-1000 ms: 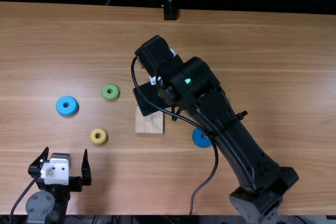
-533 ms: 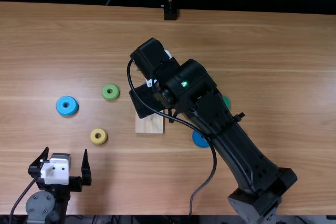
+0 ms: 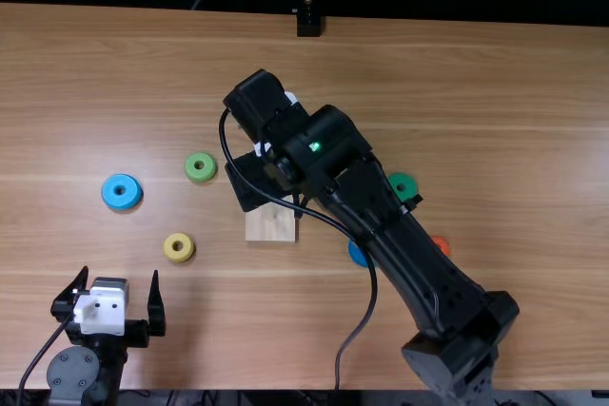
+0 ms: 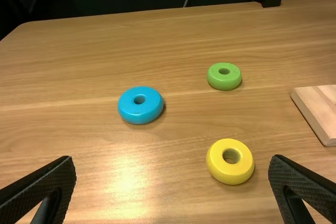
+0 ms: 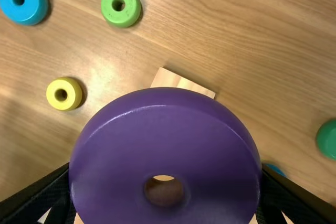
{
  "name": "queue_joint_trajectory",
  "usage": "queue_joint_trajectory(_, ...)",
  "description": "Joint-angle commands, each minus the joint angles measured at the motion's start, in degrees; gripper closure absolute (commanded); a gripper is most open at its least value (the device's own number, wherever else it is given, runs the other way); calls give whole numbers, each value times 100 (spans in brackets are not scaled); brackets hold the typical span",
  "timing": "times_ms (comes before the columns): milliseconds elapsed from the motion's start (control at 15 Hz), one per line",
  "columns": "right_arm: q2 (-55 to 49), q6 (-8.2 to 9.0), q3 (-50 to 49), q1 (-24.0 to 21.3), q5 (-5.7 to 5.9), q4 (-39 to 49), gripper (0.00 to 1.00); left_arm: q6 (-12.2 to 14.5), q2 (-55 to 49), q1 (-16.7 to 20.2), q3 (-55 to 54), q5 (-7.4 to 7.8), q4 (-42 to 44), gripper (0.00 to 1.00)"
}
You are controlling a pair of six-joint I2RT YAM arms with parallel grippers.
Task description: Build the Hanoi tower: stack the rings onto the peg from bottom to top in this color order: purple, dark blue, light blue, dark green, light green, yellow, orange.
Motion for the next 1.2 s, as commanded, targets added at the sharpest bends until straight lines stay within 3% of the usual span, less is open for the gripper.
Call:
queue_joint_trajectory(0,83,20,181,78,36,19,88,17,-67,-5,-617,-13,-442,0)
queue_joint_trajectory(467,180,-75,84,78,46,-87,86,17,-67,-5,-617,-13,-442,0)
queue_joint_trajectory(1133,180,-33,-276,78,57,-108,81,17,-67,-5,-617,-13,-442,0)
